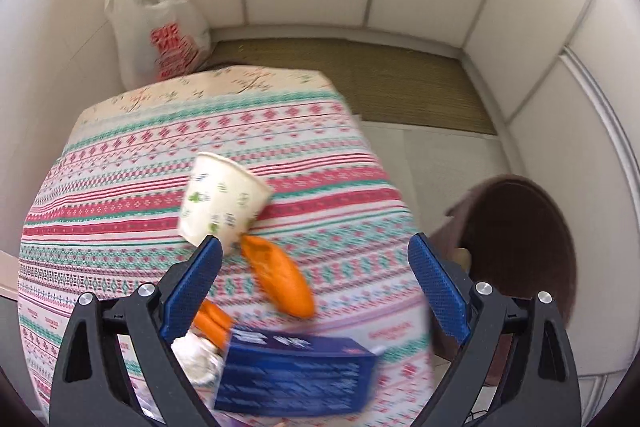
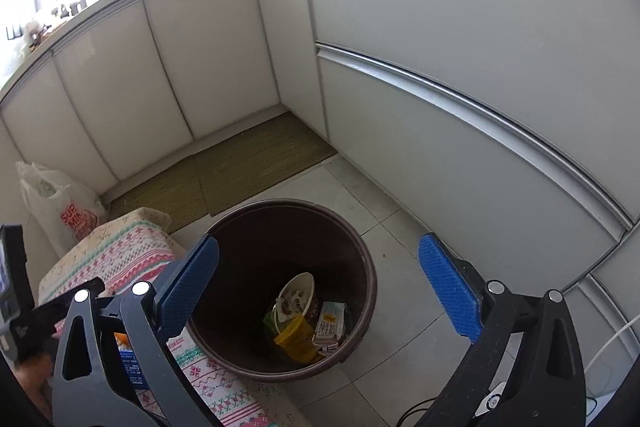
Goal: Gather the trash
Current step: 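Move the left tool to the white paper cup and close on it, then grasp the blue box with the right tool while the left tool holds the paper cup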
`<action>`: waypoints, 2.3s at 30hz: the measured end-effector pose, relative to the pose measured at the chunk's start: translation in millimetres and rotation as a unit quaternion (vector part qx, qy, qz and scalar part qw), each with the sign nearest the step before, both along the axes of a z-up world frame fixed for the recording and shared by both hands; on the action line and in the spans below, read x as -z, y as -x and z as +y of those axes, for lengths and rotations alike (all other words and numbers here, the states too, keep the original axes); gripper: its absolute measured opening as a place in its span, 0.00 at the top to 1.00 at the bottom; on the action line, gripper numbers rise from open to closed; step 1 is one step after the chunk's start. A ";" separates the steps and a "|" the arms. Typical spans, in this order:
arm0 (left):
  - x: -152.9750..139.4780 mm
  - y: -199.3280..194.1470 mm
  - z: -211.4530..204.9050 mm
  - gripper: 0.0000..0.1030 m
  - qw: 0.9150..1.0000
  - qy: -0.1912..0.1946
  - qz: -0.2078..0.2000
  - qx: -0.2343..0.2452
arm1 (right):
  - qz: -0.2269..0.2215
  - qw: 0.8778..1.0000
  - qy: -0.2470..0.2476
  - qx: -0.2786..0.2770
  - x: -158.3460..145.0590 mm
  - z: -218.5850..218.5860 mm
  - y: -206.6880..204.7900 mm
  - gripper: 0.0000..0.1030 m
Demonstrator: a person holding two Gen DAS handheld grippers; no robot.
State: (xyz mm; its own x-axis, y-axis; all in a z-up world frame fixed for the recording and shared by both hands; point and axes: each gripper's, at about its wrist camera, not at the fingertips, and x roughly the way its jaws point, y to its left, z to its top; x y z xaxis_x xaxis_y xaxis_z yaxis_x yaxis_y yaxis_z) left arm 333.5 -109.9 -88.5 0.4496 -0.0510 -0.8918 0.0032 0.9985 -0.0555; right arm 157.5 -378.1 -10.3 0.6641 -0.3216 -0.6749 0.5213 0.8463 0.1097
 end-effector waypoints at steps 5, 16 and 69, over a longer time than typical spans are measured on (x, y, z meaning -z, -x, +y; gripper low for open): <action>32.9 -39.5 26.0 0.12 0.998 -0.042 0.050 0.001 | 0.014 0.999 0.011 -0.037 2.3 28.3 -16.8 0.07; 86.7 -84.2 48.3 0.21 0.991 -0.074 0.109 0.021 | 0.053 0.992 0.037 -0.108 13.3 83.6 -48.4 0.07; -4.7 176.9 235.6 0.74 0.985 0.154 0.010 -0.078 | 0.184 0.824 0.112 -0.523 119.9 285.5 -95.8 0.49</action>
State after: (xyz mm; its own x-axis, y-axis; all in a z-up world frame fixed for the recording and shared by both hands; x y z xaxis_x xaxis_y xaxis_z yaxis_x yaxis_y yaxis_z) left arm 156.6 125.8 -83.8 0.4564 -0.2518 -0.8534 -0.1531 0.9226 -0.3541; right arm 253.2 -92.6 -130.2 0.4202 0.1534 -0.8944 -0.5445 0.8311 -0.1132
